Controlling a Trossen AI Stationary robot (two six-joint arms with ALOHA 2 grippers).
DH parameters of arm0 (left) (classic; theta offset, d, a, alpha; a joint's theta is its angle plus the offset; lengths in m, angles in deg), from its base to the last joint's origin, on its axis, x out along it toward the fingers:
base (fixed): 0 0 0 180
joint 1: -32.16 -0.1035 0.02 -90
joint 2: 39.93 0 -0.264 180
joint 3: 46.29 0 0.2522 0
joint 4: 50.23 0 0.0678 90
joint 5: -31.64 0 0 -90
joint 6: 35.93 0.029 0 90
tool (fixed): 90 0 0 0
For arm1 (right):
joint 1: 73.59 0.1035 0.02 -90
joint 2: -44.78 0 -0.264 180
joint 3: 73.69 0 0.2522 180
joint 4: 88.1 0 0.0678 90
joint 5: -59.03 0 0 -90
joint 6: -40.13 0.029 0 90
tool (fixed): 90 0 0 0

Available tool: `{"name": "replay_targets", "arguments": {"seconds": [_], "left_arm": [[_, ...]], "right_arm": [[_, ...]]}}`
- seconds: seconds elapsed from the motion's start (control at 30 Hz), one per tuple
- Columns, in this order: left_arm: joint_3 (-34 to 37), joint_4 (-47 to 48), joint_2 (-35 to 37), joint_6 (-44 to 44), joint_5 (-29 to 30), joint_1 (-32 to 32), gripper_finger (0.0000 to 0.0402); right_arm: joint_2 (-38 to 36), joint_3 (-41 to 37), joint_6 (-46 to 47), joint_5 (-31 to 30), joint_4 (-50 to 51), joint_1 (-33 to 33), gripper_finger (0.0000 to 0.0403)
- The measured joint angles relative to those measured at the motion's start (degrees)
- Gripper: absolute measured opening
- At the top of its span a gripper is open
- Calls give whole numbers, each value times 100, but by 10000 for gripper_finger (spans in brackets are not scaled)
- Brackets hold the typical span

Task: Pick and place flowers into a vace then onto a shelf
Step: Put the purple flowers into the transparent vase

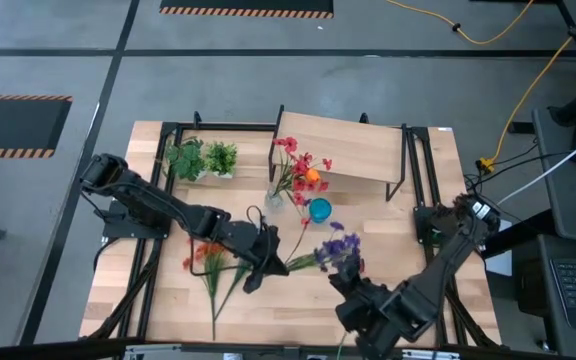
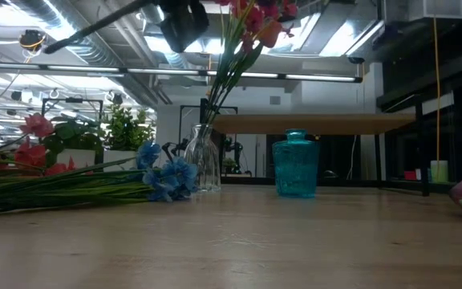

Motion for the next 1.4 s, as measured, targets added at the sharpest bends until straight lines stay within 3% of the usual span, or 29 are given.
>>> {"name": "replay_targets", "arguments": {"seconds": [0.2,0.6,0.87,1.4], "left_arm": [[0,-40,0,264,283,348,5],[0,-960,47,1106,793,782,5],[-2,-1652,396,1744,626,714,5],[-2,-1838,673,2317,229,142,6]], "right_arm": [[2,0,1396,7,582,436,8],[9,-985,3160,-13,331,885,3],[13,-1677,3461,-11,-254,810,2],[11,-1858,3418,-21,-627,736,1]]}}
